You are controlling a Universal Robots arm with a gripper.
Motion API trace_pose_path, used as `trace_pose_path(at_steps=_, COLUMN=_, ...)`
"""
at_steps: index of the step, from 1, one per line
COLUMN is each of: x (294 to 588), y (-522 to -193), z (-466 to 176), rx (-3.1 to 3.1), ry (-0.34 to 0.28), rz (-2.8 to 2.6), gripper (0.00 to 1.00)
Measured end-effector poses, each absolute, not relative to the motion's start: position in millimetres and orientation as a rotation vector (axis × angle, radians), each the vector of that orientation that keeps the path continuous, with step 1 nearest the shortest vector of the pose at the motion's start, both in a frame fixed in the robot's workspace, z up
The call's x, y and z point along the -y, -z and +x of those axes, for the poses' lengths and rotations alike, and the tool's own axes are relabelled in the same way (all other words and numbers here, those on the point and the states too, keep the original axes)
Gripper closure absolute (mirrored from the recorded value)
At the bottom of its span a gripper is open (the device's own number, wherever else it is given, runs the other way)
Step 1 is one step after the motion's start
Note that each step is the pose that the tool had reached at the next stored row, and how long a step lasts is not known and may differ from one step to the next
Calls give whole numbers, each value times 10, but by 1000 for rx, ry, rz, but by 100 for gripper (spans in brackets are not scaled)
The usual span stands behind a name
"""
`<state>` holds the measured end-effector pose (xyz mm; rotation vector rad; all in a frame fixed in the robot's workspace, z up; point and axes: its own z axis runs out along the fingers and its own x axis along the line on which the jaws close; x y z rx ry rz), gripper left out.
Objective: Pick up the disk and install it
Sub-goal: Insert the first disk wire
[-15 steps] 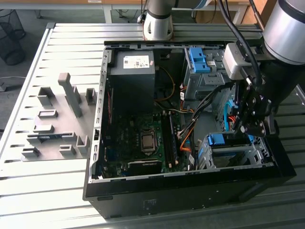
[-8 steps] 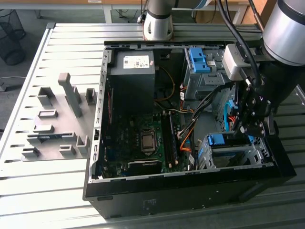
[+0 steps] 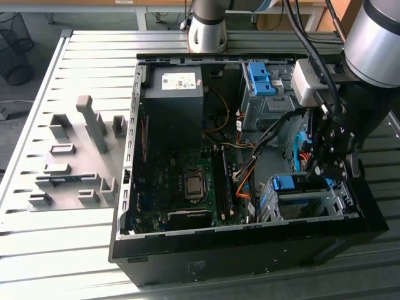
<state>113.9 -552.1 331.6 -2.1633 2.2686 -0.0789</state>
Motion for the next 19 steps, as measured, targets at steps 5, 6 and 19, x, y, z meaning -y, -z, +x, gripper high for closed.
trace_pose_path(at_steps=5, x=5524, y=-3285, z=1139, rx=-2270, ry=72, rz=-2161, gripper=84)
trace_pose_path(at_steps=6, x=5524, y=-3281, z=1139, rx=-2271, ry=71, rz=-2161, gripper=84)
trace_pose_path(at_steps=19, x=5525, y=-3412, z=1139, rx=-2271, ry=67, rz=-2162, gripper=76)
